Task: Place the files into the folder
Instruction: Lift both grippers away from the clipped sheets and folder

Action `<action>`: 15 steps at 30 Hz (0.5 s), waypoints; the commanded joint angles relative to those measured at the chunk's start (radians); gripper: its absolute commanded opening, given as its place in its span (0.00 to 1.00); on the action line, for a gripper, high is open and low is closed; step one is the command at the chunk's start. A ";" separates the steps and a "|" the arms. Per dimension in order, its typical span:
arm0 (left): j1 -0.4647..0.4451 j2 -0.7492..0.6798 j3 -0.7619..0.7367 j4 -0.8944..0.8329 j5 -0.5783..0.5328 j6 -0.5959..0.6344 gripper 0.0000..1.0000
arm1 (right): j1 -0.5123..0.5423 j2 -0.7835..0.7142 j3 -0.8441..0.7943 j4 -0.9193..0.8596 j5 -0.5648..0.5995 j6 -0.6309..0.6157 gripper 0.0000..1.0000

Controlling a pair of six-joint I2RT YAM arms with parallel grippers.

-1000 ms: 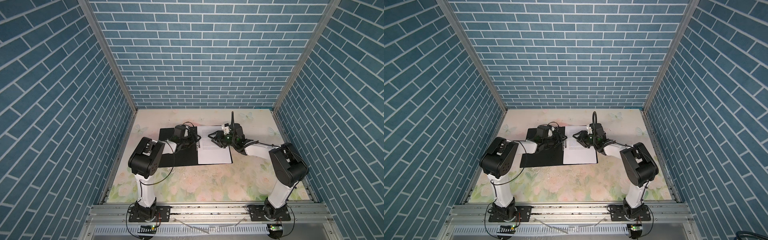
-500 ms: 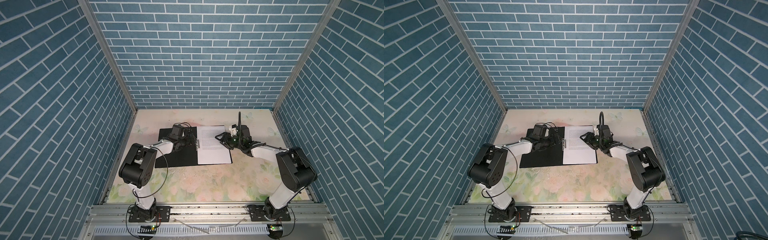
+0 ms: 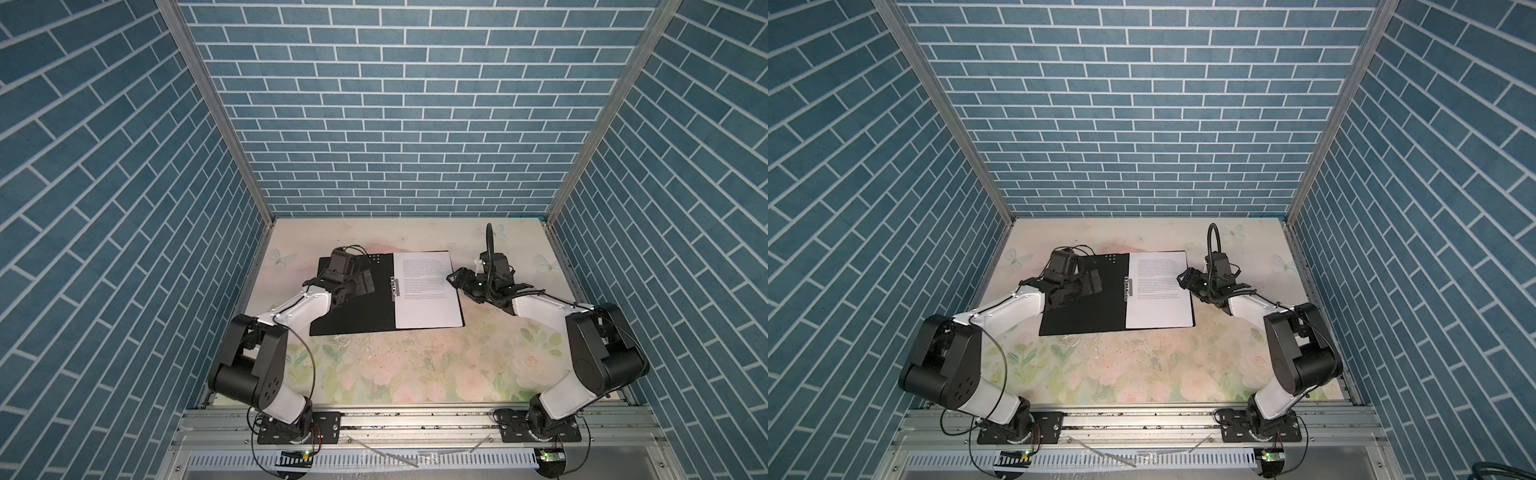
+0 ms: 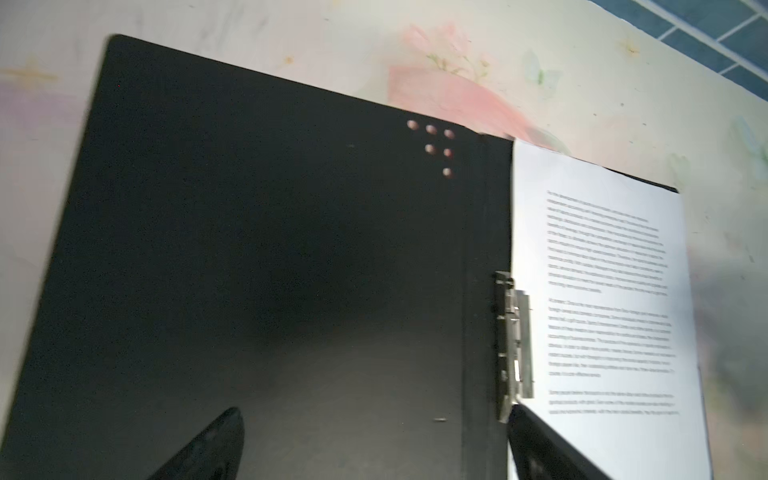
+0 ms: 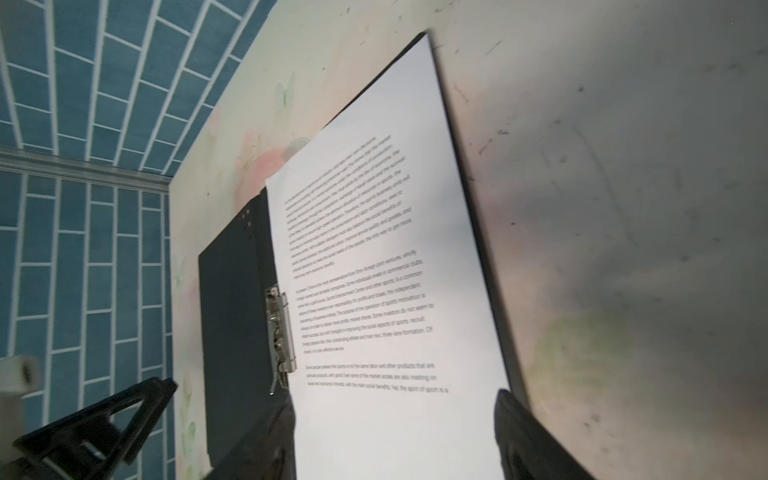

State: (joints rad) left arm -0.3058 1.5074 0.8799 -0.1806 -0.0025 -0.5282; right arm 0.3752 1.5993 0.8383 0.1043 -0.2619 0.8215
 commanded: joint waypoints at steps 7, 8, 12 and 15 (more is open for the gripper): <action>0.183 -0.143 -0.117 -0.113 -0.057 0.020 1.00 | -0.033 0.020 -0.024 -0.043 0.095 -0.091 0.82; 0.203 -0.150 -0.125 -0.118 -0.057 0.022 1.00 | -0.035 0.030 -0.024 -0.032 0.090 -0.091 0.82; 0.278 -0.156 -0.157 -0.113 -0.023 0.035 1.00 | -0.037 0.072 -0.031 0.020 0.075 -0.090 0.82; 0.321 -0.134 -0.174 -0.082 0.043 0.040 1.00 | -0.038 0.101 -0.028 0.043 0.058 -0.088 0.82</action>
State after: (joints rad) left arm -0.0128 1.3598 0.7246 -0.2646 -0.0151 -0.5076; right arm 0.3408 1.6730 0.8337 0.1081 -0.1959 0.7586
